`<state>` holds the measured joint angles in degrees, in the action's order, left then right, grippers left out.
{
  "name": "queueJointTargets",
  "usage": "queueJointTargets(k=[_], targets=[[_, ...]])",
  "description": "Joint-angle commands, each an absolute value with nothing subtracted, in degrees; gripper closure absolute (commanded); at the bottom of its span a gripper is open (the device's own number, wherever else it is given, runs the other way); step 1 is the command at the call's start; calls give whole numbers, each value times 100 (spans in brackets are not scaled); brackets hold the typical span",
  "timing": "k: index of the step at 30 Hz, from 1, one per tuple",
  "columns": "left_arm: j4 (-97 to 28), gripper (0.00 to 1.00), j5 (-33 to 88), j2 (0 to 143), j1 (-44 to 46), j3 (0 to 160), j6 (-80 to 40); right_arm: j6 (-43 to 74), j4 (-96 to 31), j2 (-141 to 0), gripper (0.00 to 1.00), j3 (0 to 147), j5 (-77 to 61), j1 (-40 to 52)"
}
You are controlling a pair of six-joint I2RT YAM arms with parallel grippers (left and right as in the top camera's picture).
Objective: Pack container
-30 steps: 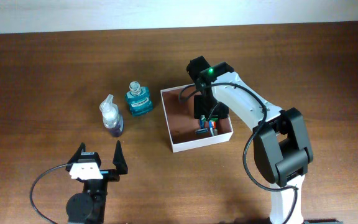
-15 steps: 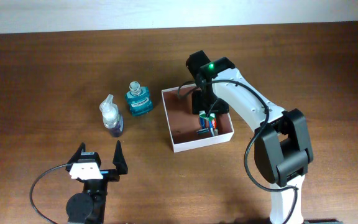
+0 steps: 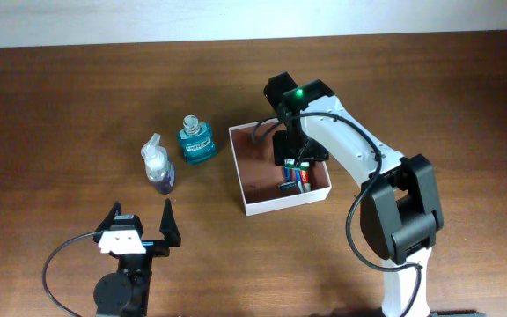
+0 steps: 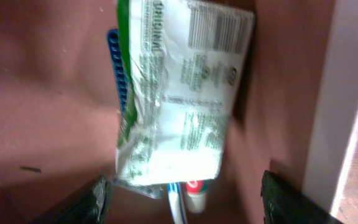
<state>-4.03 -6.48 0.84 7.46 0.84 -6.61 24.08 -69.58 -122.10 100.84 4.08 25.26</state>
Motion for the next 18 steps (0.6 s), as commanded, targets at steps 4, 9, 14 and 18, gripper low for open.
queueJointTargets(k=[4, 9, 14, 18], targets=[[-392, 1, -733, 34, 718, 51, -569, 2379, -7284, -12217, 30, 10792, 672, 2504], [-395, 1, -733, 34, 718, 51, -569, 2272, -7710, -12208, 31, 11448, 873, 2497], [-392, 1, -733, 34, 718, 51, -569, 2274, -8095, -12206, 71, 11841, 1186, 2329], [-392, 1, -733, 34, 718, 51, -569, 2294, -8300, -12206, 96, 11852, 1063, 2014]])
